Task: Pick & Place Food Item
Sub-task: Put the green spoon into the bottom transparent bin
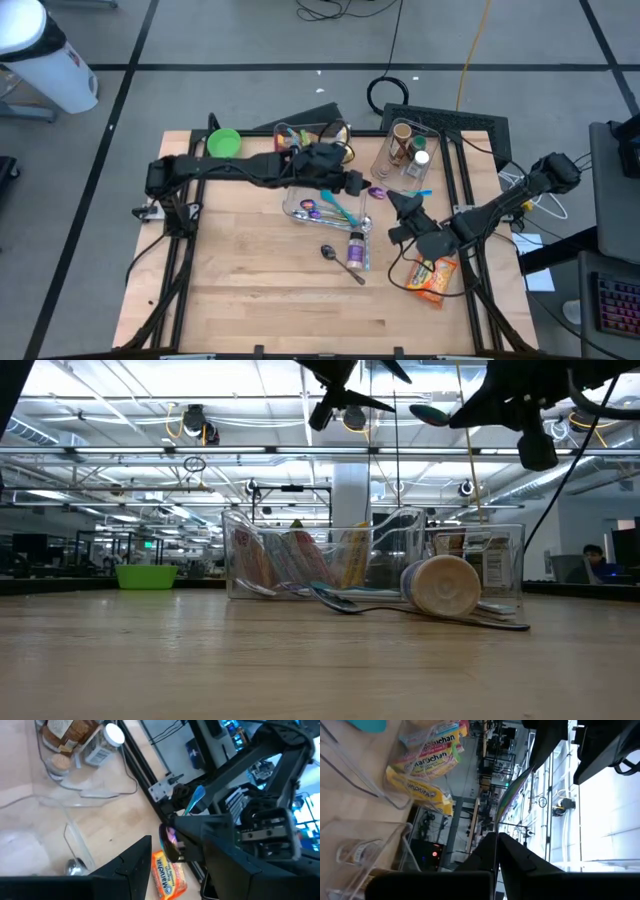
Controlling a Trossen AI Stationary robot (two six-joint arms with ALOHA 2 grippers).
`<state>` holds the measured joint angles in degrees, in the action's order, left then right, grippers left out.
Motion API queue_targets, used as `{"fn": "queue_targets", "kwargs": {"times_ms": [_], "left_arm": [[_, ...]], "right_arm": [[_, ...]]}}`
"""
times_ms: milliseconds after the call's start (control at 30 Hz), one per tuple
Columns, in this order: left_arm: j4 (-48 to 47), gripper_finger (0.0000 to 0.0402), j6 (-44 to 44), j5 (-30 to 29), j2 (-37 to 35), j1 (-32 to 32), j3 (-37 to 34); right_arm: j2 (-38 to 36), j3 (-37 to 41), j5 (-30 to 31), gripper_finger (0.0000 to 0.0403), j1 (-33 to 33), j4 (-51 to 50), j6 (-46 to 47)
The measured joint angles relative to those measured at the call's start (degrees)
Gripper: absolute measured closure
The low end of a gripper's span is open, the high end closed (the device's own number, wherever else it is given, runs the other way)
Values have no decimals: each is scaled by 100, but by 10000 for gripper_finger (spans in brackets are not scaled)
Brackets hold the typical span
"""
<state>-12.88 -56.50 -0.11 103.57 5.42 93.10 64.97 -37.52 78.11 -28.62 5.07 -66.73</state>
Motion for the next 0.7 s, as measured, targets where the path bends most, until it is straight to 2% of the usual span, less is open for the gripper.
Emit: {"fn": "queue_targets", "kwargs": {"times_ms": [367,533,700], "left_arm": [[-55,215,-407,-610,0,-251,-2],[-145,215,-501,-646,31,-257,-2],[-189,215,-616,-599,146,-257,-14]], "right_arm": [[-79,0,-173,403,0,75,-542],[-79,0,-184,403,15,162,-662],[-81,0,-369,403,46,717,-1086]]}}
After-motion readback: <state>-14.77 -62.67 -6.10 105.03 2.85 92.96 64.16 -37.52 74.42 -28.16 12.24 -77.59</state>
